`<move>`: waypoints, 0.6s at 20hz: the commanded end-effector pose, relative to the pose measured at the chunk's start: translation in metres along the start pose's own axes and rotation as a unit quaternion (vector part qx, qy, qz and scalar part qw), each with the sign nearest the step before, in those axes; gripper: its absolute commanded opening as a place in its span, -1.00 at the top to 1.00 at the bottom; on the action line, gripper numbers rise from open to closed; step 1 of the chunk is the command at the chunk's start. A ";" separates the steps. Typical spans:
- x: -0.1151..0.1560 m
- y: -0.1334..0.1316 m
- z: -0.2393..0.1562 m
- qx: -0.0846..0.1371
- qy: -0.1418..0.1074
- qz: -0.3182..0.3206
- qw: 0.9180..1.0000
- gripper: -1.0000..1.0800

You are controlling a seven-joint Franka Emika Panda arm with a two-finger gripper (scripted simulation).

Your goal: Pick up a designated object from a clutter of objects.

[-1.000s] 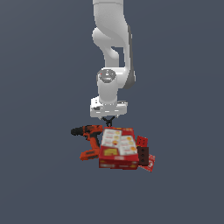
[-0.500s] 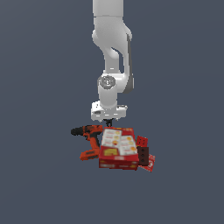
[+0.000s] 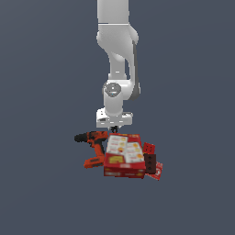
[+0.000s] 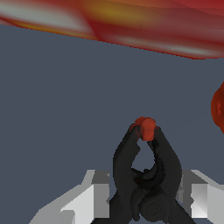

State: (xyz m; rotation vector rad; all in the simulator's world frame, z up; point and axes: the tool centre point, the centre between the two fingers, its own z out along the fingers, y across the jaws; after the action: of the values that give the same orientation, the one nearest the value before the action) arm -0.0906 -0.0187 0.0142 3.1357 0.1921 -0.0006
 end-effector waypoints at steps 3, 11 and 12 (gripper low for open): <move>0.000 0.000 0.001 0.000 0.000 0.000 1.000 1.00; 0.001 0.000 -0.002 0.000 0.000 0.000 1.000 1.00; 0.002 0.000 -0.003 0.000 0.000 0.000 1.000 1.00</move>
State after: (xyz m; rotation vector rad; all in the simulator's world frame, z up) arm -0.0900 -0.0184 0.0157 3.1358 0.1923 -0.0013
